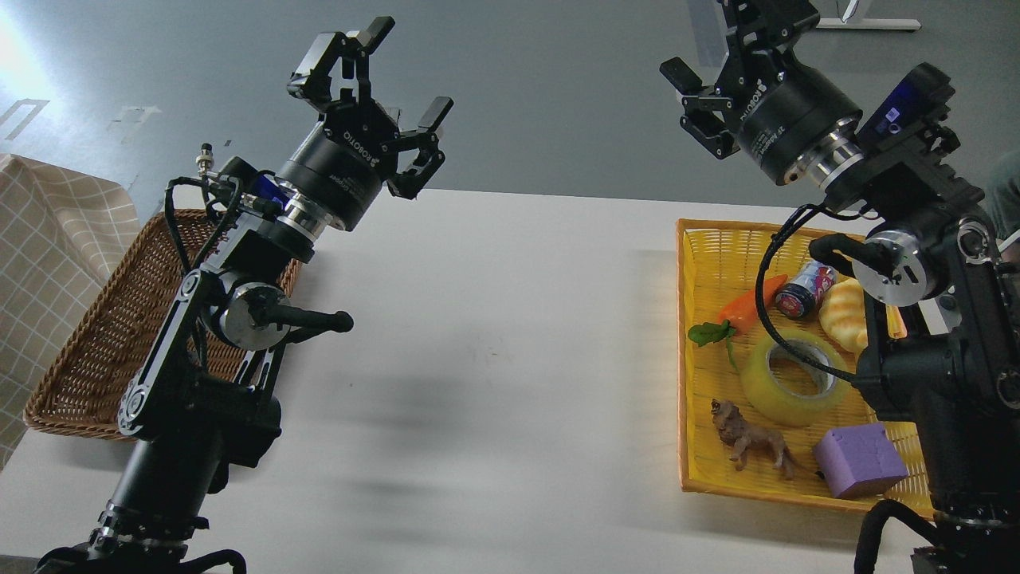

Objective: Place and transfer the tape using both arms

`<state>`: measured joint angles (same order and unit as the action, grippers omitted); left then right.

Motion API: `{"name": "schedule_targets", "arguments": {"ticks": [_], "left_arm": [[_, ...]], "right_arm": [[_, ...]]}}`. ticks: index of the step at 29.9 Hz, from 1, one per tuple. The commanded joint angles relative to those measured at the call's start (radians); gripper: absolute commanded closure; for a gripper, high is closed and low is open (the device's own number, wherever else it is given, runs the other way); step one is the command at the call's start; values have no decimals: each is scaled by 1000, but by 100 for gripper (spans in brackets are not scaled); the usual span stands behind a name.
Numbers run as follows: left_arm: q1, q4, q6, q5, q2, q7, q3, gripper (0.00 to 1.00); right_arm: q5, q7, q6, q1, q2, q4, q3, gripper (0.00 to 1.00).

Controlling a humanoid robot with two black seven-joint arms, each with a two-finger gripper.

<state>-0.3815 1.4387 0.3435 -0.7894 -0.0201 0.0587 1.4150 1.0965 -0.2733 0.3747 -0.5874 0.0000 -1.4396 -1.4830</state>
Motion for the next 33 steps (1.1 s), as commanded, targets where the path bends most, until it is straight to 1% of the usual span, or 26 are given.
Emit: {"name": "schedule_targets", "arguments": {"ticks": [1,7,12,17,19,21,22,23,24,26,28,33], "left_arm": [[7,-1,-1,-1,6,-8,-1,2],[6,-12,-1,1,5,-8,-1,2],[6,-15,0,2,3,-10,-1,2],[6,-15,2,1,3,-14,2,2],[7,-15,3,-1,5,-23,2,2],[7,-15,26,-1,6,-69,2,2],[7,-15,26,-1,6,-69,2,2],[9,-15,38,-1,6,-86,2,2],[9,-15,42,1,6,-89,2,2],[9,-15,43,1,6,-89,-1,2],[10,-15,45,1,6,-89,-2,2],[10,-15,43,1,5,-89,-7,2]], "right_arm": [[-1,0,4,1,0,-2,4,0],[-4,8,21,9,0,-22,3,0],[-81,11,90,34,0,-45,1,0],[-83,13,101,54,0,-53,1,0],[-84,13,102,58,0,-56,1,0],[-84,25,110,60,0,-56,0,0],[-84,25,110,60,0,-56,0,0],[-84,38,114,63,0,-58,-6,0],[-86,46,114,64,0,-58,-10,0],[-84,77,114,63,0,-56,-13,0],[-84,86,114,64,0,-56,-13,0],[-86,89,114,75,0,-56,-14,0]]}}
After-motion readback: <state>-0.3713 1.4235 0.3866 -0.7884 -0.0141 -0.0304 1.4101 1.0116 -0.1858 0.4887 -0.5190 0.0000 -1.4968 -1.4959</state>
